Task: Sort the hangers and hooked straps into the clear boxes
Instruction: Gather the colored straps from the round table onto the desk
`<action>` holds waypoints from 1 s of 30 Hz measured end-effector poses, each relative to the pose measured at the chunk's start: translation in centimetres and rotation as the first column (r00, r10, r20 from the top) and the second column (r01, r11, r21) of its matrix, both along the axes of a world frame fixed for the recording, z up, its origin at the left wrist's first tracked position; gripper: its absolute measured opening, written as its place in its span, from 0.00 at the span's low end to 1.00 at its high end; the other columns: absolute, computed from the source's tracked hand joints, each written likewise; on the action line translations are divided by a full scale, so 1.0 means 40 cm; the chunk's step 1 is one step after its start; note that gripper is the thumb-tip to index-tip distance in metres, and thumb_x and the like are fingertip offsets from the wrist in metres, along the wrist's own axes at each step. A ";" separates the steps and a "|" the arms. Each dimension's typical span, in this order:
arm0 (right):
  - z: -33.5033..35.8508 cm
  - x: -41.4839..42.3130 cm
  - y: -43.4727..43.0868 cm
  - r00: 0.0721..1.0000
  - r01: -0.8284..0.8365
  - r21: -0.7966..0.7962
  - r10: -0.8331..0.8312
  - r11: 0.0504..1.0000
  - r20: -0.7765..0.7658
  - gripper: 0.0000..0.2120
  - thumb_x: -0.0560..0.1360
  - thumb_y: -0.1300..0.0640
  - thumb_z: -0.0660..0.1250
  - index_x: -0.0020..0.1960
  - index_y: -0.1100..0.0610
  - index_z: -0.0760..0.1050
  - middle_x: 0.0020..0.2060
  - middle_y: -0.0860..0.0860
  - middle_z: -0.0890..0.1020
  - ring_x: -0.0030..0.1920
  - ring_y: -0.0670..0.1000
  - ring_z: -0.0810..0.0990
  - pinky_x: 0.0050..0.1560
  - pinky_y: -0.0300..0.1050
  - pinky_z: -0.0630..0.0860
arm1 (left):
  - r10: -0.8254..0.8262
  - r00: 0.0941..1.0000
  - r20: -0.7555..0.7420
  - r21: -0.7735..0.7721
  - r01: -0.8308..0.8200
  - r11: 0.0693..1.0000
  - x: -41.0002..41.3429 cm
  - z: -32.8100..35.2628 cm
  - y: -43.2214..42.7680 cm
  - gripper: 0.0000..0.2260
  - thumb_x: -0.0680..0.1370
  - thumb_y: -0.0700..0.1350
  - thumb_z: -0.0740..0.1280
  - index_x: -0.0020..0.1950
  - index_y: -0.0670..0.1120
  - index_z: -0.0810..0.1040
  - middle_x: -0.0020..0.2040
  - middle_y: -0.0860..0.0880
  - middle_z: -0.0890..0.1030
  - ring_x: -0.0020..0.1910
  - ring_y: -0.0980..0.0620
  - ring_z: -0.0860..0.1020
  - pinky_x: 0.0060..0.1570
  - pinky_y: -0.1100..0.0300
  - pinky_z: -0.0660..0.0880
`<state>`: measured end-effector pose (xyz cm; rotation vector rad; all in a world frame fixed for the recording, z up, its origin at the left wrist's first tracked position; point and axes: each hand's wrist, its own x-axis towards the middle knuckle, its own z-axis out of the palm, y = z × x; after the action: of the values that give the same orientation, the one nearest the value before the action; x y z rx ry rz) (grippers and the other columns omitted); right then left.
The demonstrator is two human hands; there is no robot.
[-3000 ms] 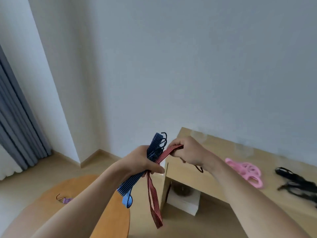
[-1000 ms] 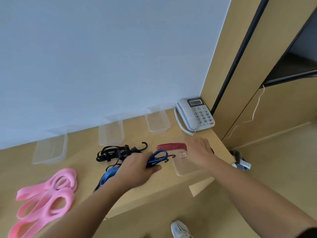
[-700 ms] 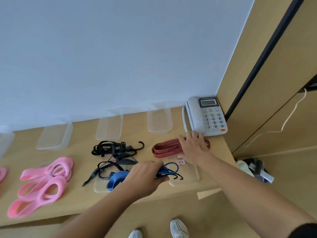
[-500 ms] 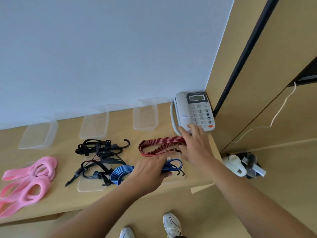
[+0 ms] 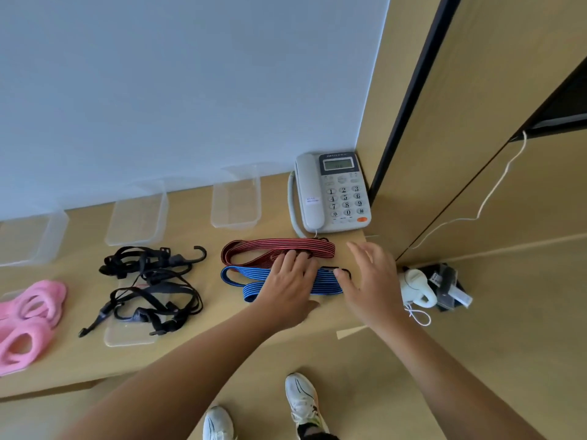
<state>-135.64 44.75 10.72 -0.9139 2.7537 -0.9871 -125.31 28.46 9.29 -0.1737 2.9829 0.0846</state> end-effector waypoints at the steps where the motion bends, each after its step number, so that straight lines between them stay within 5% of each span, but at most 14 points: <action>1: 0.003 0.007 -0.008 1.000 -0.010 0.010 0.010 1.000 0.001 0.26 0.75 0.45 0.67 0.71 0.54 0.73 0.62 0.56 0.75 0.63 0.57 0.71 0.61 0.55 0.72 | 0.008 1.000 0.014 0.004 -0.008 1.000 0.009 0.009 -0.004 0.42 0.75 0.67 0.68 0.80 0.45 0.60 0.75 0.43 0.66 0.76 0.38 0.63 0.77 0.42 0.59; 5: 0.026 0.055 -0.065 0.994 -0.105 0.068 0.107 0.992 -0.025 0.31 0.74 0.45 0.73 0.74 0.54 0.70 0.62 0.55 0.75 0.63 0.58 0.71 0.62 0.56 0.73 | 0.100 0.995 0.001 0.079 -0.100 0.992 0.094 0.061 -0.046 0.45 0.78 0.69 0.63 0.85 0.49 0.49 0.84 0.46 0.54 0.84 0.41 0.46 0.82 0.43 0.48; 15: 0.110 0.335 -0.372 0.863 -0.466 0.264 0.500 0.844 -0.075 0.42 0.73 0.39 0.73 0.80 0.53 0.60 0.74 0.58 0.66 0.74 0.60 0.62 0.74 0.58 0.63 | 0.546 0.810 -0.215 0.242 -0.497 0.833 0.622 0.199 -0.275 0.36 0.78 0.57 0.73 0.81 0.46 0.64 0.78 0.44 0.68 0.79 0.42 0.64 0.75 0.43 0.67; 21: 0.158 0.680 -0.602 0.678 -0.663 0.325 0.725 0.675 -0.122 0.47 0.69 0.36 0.75 0.80 0.54 0.60 0.75 0.59 0.64 0.75 0.62 0.61 0.74 0.57 0.60 | 0.796 0.549 -0.254 0.220 -0.769 0.600 1.114 0.230 -0.352 0.37 0.76 0.59 0.73 0.80 0.46 0.65 0.78 0.43 0.69 0.78 0.41 0.65 0.75 0.44 0.68; 28: 0.176 1.107 -0.788 0.453 -0.808 0.346 0.878 0.477 -0.153 0.47 0.65 0.37 0.78 0.77 0.51 0.64 0.72 0.55 0.67 0.72 0.61 0.64 0.71 0.56 0.64 | 0.960 0.168 -0.225 0.242 -0.945 0.222 1.667 0.228 -0.317 0.37 0.77 0.60 0.73 0.80 0.48 0.64 0.79 0.44 0.68 0.78 0.42 0.64 0.76 0.46 0.64; 30: 0.170 1.234 -0.822 0.375 -0.836 0.375 0.916 0.400 -0.140 0.49 0.66 0.35 0.75 0.80 0.48 0.58 0.74 0.54 0.64 0.75 0.58 0.60 0.74 0.54 0.59 | 0.974 0.058 -0.218 0.251 -0.961 0.113 1.804 0.233 -0.286 0.37 0.76 0.59 0.74 0.80 0.46 0.66 0.78 0.44 0.69 0.78 0.42 0.65 0.75 0.45 0.65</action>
<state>-86.27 11.88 17.52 -2.2931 1.8495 -0.2540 -53.14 17.02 18.61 -2.3938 2.3903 0.3425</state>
